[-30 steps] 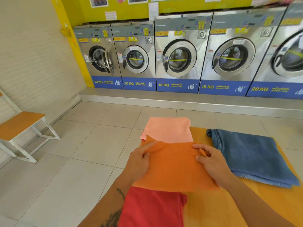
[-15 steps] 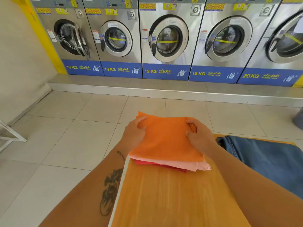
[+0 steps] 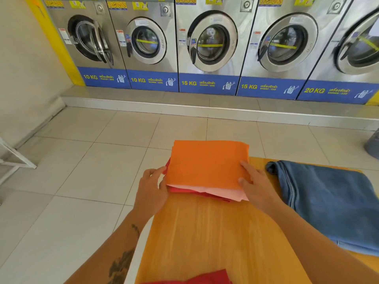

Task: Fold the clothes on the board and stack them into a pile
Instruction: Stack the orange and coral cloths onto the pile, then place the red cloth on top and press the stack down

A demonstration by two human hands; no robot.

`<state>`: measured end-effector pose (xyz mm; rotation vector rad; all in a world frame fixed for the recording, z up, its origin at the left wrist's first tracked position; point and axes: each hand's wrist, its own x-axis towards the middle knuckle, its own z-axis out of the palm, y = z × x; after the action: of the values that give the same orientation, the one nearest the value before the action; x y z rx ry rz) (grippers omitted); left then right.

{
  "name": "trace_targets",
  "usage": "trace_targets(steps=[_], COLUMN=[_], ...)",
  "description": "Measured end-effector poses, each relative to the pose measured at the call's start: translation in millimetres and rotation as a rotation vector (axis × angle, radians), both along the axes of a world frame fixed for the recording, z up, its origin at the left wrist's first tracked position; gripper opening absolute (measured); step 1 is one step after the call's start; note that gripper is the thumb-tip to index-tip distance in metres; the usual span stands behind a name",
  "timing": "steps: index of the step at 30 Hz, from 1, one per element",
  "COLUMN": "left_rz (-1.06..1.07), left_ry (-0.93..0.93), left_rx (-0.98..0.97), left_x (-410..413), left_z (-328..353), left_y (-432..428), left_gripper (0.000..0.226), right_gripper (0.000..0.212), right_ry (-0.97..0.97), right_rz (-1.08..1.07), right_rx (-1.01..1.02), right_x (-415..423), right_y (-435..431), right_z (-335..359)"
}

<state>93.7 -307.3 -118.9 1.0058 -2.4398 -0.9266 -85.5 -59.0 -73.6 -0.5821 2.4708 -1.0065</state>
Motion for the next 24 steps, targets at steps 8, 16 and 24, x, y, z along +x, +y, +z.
trace_targets(steps=[8, 16, 24], left_rz=[0.022, 0.020, 0.133], left_ry=[-0.114, -0.253, 0.109], left_rx=[0.222, 0.423, 0.545], left_x=[150.2, 225.3, 205.0], left_z=[24.4, 22.3, 25.8], left_y=[84.5, 170.3, 221.1], left_gripper=[0.046, 0.060, 0.067], right_gripper=[0.052, 0.046, 0.080], right_ry=[-0.246, -0.666, -0.371], right_rz=[0.008, 0.047, -0.028], right_rx=[0.014, 0.070, -0.066], right_x=[90.2, 201.0, 233.7], right_y=[66.6, 105.2, 130.5], right_z=[-5.8, -13.5, -5.9])
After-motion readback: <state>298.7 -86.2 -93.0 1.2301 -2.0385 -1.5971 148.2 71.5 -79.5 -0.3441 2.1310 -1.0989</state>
